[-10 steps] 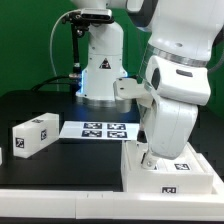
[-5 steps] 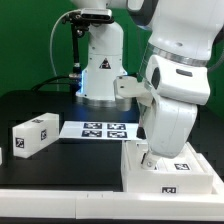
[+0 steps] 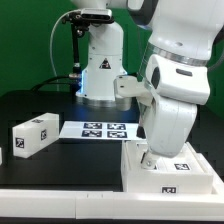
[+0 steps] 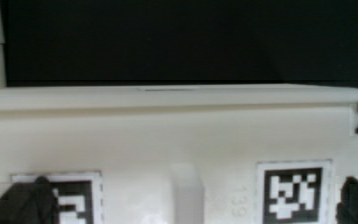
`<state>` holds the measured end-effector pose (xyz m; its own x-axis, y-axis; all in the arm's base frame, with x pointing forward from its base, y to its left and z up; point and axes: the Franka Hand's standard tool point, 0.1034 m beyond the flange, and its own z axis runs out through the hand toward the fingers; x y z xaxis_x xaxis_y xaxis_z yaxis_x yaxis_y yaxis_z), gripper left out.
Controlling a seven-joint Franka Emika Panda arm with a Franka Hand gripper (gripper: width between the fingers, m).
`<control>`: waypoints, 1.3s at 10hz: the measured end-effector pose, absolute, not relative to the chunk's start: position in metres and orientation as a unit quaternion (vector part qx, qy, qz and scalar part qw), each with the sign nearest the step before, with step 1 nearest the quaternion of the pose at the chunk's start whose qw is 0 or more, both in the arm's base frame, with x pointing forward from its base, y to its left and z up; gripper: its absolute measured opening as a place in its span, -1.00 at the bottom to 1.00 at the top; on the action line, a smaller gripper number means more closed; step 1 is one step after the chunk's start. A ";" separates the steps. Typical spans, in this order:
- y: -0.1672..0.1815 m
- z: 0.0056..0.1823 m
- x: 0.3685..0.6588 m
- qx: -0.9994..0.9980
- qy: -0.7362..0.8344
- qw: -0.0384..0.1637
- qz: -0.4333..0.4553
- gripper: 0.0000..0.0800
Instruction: Assemble cabinet
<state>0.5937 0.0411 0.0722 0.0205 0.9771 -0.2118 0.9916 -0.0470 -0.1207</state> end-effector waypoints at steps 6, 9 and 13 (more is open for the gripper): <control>0.034 0.101 0.554 0.861 0.503 0.056 -0.044 0.99; 0.035 0.102 0.555 0.912 0.404 0.061 -0.033 0.99; 0.069 0.086 0.507 0.979 0.177 0.033 0.097 0.99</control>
Offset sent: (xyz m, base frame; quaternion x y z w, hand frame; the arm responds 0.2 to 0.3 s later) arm -0.0613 -0.0042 0.0188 -0.0588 0.0911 0.2743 0.9555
